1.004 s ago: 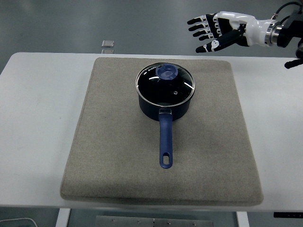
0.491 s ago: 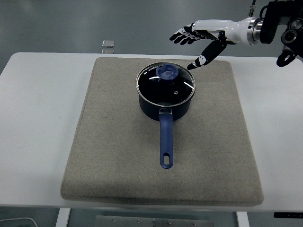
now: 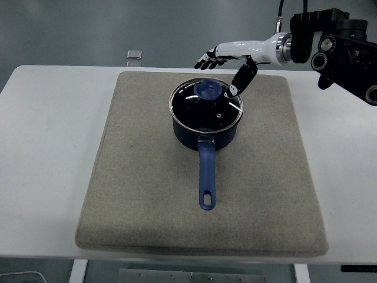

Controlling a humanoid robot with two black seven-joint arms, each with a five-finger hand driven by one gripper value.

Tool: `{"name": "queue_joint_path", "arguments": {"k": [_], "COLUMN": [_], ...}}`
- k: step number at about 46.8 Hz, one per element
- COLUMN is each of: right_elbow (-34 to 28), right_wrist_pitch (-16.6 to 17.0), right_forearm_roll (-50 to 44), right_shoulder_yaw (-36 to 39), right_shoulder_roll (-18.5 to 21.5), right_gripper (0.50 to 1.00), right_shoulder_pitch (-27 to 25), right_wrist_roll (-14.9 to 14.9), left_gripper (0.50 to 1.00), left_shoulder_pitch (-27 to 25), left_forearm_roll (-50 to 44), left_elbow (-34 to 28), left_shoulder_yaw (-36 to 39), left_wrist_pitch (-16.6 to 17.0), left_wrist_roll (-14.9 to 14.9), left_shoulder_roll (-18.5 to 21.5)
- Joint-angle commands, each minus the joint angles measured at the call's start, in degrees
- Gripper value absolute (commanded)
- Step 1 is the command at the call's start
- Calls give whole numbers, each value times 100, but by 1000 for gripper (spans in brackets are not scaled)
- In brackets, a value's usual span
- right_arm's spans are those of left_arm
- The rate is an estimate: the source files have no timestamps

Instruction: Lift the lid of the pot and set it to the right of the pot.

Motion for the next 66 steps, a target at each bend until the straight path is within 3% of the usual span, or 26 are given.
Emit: {"name": "queue_joint_path", "arguments": {"k": [1,27,44,66], "right_elbow": [-1,-1,-10,-1], "right_wrist_pitch": [-23,-67,-67,-58], "right_forearm_roll": [-100,-373,-487,-522], "right_shoulder_yaw": [-6,-68,-138,-129], "right_shoulder_roll": [10,221,221,221], "right_gripper": [911,893,797,770], "right_shoulder_pitch": [-20,-72,-46,-11], "right_wrist_roll": [0,0,0,0], "left_gripper": [1000,1000,1000,1000], "left_shoulder_pitch": [-1,-1,-1,-1], "left_forearm_roll": [0,0,0,0], "left_elbow": [0,0,0,0], "left_shoulder_yaw": [-5,-5,4,-5], "left_wrist_pitch": [0,0,0,0], "left_wrist_roll": [0,0,0,0], "left_shoulder_roll": [0,0,0,0]}}
